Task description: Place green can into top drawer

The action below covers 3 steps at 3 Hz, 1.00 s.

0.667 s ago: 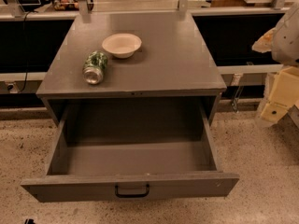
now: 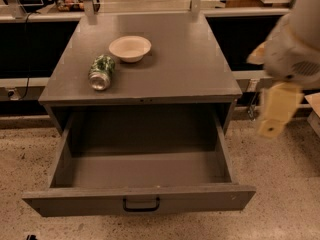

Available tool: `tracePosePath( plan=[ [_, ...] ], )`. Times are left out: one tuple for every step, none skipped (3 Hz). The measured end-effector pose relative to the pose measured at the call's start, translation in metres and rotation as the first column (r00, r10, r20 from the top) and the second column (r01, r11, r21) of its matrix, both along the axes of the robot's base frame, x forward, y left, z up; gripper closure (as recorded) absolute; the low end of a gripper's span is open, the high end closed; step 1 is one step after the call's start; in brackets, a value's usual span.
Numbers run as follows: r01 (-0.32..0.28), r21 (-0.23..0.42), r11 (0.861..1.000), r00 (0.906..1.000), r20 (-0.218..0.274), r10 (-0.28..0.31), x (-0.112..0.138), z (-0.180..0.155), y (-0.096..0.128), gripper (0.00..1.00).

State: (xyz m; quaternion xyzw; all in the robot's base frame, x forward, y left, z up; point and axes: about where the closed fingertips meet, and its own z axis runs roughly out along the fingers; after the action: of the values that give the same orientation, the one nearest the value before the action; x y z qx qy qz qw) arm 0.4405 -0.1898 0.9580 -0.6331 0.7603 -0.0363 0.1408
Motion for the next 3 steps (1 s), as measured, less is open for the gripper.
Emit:
tracePosePath(
  plan=[
    [-0.297, -0.065, 0.953, 0.9549, -0.029, 0.296, -0.011, -0.046, 0.104, 0.0],
    [-0.581, -0.054, 0.812, 0.814, -0.018, 0.581, -0.054, -0.089, 0.194, 0.0],
    [-0.668, 0.009, 0.744, 0.7439, -0.013, 0.668, -0.077, -0.116, 0.222, 0.0]
  ],
)
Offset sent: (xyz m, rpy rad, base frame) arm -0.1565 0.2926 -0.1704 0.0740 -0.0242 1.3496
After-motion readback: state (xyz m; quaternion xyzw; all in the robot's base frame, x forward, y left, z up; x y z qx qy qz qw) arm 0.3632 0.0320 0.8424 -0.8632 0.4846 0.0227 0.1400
